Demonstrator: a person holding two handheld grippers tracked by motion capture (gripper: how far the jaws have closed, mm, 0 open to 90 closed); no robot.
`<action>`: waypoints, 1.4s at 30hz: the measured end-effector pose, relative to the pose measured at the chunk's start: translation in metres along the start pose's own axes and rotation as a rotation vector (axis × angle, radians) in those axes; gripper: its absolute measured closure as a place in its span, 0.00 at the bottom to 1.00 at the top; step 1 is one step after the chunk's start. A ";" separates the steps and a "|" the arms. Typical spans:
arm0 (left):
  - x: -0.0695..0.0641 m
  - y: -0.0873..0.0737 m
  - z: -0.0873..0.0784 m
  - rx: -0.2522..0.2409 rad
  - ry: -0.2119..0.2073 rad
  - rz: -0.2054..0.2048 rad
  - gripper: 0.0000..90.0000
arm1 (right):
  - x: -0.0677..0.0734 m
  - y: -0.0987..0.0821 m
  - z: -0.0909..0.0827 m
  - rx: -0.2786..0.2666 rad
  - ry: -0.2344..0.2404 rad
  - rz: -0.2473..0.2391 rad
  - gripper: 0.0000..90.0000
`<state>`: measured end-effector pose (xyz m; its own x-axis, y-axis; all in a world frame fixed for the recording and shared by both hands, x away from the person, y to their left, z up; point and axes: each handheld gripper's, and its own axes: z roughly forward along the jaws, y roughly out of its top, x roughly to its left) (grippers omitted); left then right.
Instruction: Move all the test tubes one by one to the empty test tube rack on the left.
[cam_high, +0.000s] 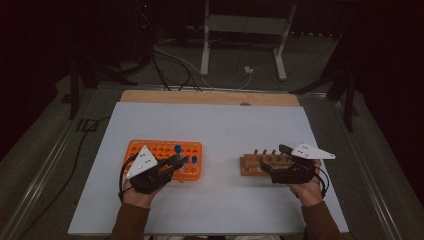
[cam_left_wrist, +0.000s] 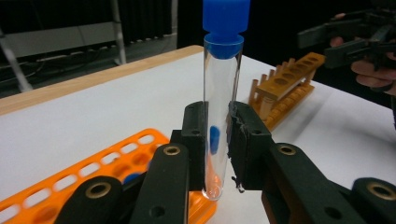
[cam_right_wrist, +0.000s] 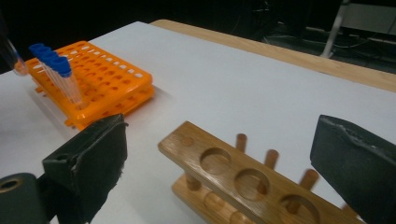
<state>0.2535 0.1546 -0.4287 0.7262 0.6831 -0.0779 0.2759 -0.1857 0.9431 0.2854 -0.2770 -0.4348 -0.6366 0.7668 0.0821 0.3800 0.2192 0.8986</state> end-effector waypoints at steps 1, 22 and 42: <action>0.002 -0.001 -0.003 -0.003 0.011 -0.003 0.86 | -0.001 -0.001 -0.001 0.000 -0.004 0.004 0.04; 0.040 -0.041 0.006 0.095 0.139 -0.037 0.86 | -0.013 -0.007 -0.014 -0.023 -0.041 0.022 0.04; 0.038 -0.057 0.017 0.277 0.170 -0.022 0.87 | -0.013 -0.011 -0.017 -0.013 -0.050 0.010 0.05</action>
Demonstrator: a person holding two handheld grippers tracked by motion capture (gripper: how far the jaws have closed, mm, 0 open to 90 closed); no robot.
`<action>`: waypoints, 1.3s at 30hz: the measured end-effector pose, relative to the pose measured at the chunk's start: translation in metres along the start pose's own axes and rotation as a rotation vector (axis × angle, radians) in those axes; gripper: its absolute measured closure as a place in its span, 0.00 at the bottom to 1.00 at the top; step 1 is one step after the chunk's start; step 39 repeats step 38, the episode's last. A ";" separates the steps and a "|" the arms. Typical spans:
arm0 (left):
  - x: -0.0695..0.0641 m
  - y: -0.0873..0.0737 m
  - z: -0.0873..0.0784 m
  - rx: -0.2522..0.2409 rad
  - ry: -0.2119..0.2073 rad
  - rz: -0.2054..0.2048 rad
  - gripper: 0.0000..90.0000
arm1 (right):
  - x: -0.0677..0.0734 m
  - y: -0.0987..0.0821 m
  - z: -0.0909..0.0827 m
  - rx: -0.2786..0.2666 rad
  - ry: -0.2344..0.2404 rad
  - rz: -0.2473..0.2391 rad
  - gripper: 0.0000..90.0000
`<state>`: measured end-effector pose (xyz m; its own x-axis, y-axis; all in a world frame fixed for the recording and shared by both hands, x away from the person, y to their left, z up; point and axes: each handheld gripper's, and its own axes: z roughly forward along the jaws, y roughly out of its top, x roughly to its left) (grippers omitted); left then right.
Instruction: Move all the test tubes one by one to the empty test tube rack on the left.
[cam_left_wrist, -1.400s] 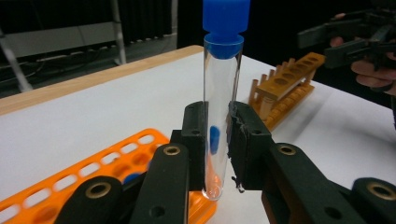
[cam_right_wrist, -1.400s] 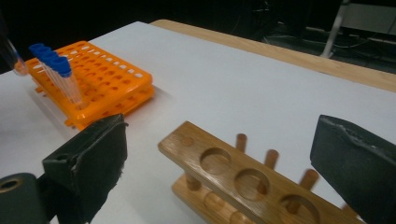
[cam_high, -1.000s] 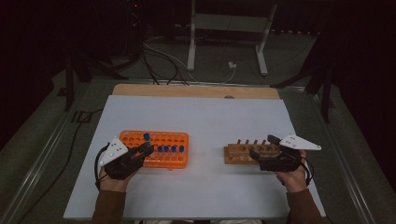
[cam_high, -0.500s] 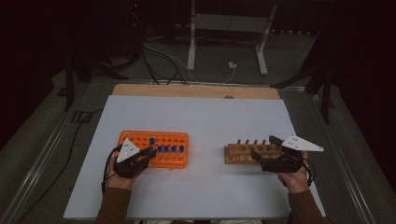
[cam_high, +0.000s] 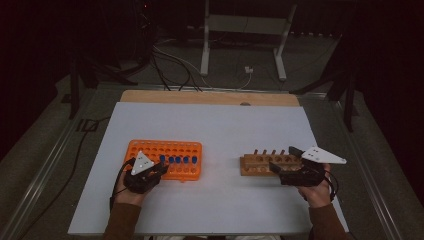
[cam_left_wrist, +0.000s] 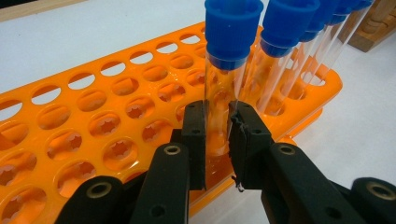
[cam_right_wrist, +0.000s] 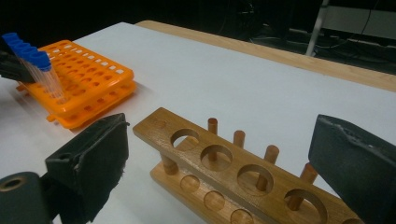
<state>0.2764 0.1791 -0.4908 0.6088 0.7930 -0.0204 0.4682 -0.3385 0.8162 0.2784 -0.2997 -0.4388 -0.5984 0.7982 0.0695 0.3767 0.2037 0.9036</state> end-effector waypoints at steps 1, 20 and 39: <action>0.000 0.000 0.000 0.000 -0.002 -0.002 0.87 | 0.000 0.000 0.000 -0.001 0.000 0.000 0.05; 0.010 0.001 -0.044 -0.192 0.009 -0.091 0.50 | -0.004 -0.011 -0.011 -0.049 -0.017 0.001 0.05; 0.018 -0.010 -0.087 -0.381 0.217 -0.164 0.01 | -0.007 -0.030 -0.030 -0.155 -0.036 0.027 0.03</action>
